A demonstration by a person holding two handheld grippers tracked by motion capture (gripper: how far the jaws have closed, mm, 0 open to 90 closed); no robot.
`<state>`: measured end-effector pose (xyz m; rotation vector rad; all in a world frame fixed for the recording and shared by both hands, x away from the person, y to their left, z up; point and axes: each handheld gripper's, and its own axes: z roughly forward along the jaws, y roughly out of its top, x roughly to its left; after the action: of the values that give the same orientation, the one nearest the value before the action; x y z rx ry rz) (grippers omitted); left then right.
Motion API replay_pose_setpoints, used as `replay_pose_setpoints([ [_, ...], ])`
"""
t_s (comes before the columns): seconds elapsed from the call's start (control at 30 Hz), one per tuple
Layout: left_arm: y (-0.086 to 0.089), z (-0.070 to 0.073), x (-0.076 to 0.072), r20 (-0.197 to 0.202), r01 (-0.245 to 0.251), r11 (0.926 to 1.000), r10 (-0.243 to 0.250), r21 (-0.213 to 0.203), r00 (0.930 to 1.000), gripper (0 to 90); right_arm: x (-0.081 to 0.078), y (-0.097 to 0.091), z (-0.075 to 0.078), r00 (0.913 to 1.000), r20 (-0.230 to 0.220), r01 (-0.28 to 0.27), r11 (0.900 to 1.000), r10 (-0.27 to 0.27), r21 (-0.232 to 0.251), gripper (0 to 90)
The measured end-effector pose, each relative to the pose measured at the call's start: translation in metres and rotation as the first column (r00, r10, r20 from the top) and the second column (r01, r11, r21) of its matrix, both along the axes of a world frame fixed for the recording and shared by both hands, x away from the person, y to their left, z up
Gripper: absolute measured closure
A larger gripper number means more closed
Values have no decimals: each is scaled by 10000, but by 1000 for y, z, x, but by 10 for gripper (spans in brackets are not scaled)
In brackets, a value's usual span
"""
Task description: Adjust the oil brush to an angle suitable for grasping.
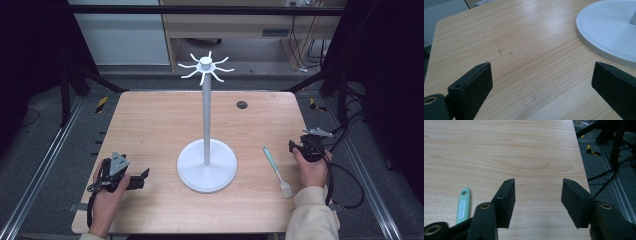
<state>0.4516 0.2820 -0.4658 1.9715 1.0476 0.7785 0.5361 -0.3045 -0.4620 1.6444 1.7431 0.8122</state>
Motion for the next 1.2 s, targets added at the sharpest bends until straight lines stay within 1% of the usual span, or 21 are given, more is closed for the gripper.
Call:
replay_pose_setpoints([
  [0.1,-1,0,0,20,14,10000,-14,-20,10000,29,0,1,0,10000,-57,-78,9999,78,-99,514],
  [0.13,0,0,0,9,42,10000,-42,37,10000,29,0,2,0,9999,-134,-89,9999,88,-70,528],
  [0.2,-1,0,0,25,19,10000,-19,-4,10000,29,0,4,0,9997,-220,-126,9997,121,-216,559],
  [0.23,-1,0,0,22,18,10000,-18,-12,10000,29,-1,6,1,9997,-208,-144,9994,137,-312,582],
  [0.3,-1,0,0,1,39,10000,-39,51,10000,29,-1,8,3,9997,-155,-211,9992,206,-328,625],
  [0.4,-1,0,0,4,46,10000,-46,75,10000,29,-1,12,3,9985,-274,-471,9985,463,-283,684],
  [0.5,-1,0,0,0,41,9999,-41,112,10000,29,0,17,1,9947,-591,-869,9955,845,-391,743],
  [0.53,-1,0,0,0,41,9999,-41,112,10000,29,0,17,1,9947,-591,-869,9955,845,-391,743],
  [0.57,-1,0,0,-7,41,9999,-41,126,10000,29,1,22,0,9914,-784,-1087,9933,1052,-406,796],
  [0.6,-1,0,0,-16,37,9999,-37,131,10000,29,1,24,0,9898,-810,-1215,9914,1174,-477,811],
  [0.63,-1,0,0,-11,38,9999,-37,140,10000,30,1,26,0,9888,-872,-1249,9913,1210,-408,824],
  [0.7,-1,0,0,-3,36,9999,-36,145,10000,30,1,30,-1,9849,-969,-1491,9875,1437,-511,842],
  [0.73,-1,0,0,-3,36,9999,-36,145,10000,29,1,30,-1,9849,-969,-1491,9875,1437,-511,842],
  [0.77,-1,0,0,-14,36,9999,-36,159,10000,29,1,37,-2,9782,-1174,-1785,9825,1714,-529,876],
  [0.8,-2,0,0,-19,39,9999,-39,164,10000,29,2,39,-3,9760,-1215,-1884,9805,1805,-567,887],
  [0.83,-2,0,0,-19,46,9998,-46,169,10000,29,2,41,-4,9737,-1274,-1963,9793,1888,-494,900],
  [0.9,-2,0,0,-17,49,9998,-48,178,10000,29,3,44,-4,9685,-1301,-2190,9750,2124,-388,900],
  [1.07,-2,0,0,-14,61,9998,-61,196,10000,29,5,49,-8,9584,-1464,-2493,9684,2452,-99,900],
  [1.1,-2,0,0,-14,65,9998,-64,201,10000,29,5,50,-9,9570,-1504,-2531,9673,2482,-138,900],
  [1.13,-2,0,0,-18,65,9998,-64,201,10000,29,5,52,-9,9560,-1569,-2521,9677,2478,-73,900],
  [1.2,-2,0,0,-14,62,9998,-61,190,10000,29,6,52,-10,9551,-1562,-2563,9665,2516,-101,900],
])
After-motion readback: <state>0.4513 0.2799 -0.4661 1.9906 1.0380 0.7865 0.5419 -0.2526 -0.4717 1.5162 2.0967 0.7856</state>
